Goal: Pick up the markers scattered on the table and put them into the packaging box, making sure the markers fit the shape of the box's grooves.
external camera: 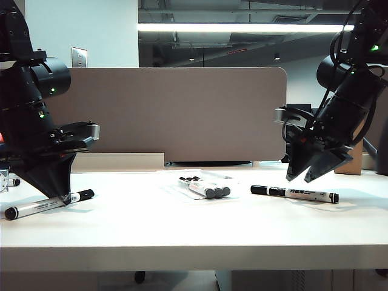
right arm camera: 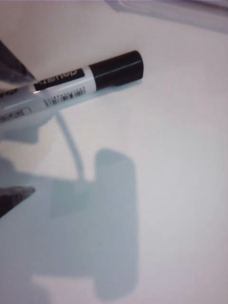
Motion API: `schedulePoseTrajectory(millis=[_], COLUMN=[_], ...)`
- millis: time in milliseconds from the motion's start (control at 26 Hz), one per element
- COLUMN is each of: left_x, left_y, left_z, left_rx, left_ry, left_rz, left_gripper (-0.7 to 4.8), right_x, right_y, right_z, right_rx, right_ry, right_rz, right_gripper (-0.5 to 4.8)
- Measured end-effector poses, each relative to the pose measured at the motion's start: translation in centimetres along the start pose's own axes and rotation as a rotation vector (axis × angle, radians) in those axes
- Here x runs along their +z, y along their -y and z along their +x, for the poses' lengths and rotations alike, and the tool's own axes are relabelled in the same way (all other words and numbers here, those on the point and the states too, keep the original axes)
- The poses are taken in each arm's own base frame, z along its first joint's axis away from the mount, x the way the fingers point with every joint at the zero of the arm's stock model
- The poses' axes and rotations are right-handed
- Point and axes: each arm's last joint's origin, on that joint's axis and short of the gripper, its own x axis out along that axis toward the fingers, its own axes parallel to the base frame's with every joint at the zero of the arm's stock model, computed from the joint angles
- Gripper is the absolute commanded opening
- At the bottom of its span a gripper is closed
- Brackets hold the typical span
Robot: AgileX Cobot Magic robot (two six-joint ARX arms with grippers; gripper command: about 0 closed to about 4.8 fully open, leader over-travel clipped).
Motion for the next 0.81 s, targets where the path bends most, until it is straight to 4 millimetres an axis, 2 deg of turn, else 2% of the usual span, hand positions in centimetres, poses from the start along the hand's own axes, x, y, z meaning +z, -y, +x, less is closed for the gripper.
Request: schedulePoseTrajectory(millis=[116, 347, 462, 809], left_x=[0.2, 0.5, 1.8, 4.7], left_y=[0.2, 0.7, 0.9, 1.2], left_z=[0.3, 1.1, 0.7, -0.6], left_rx=[-0.089, -0.326, -0.442, -0.614], left_ry=[0.035, 0.078, 0.185, 0.368], left_rz=[-0.024, -0.183, -0.253, -0.387], left_gripper=[-0.05, -0.05, -0.05, -0.05], right_x=[0.1, 0.2, 0.3, 0.3], right_y=[0.0, -0.1, -0.2, -0.1], right_z=[-0.1, -0.4, -0.7, -0.7], right_rx=[0.002, 0.001, 0.0, 0.001], right_ry=[0.005, 0.015, 0.021, 0.021], right_rz=[0.006, 0.048, 0.046, 0.049], right_gripper=[2.75, 2.75, 2.75, 2.75])
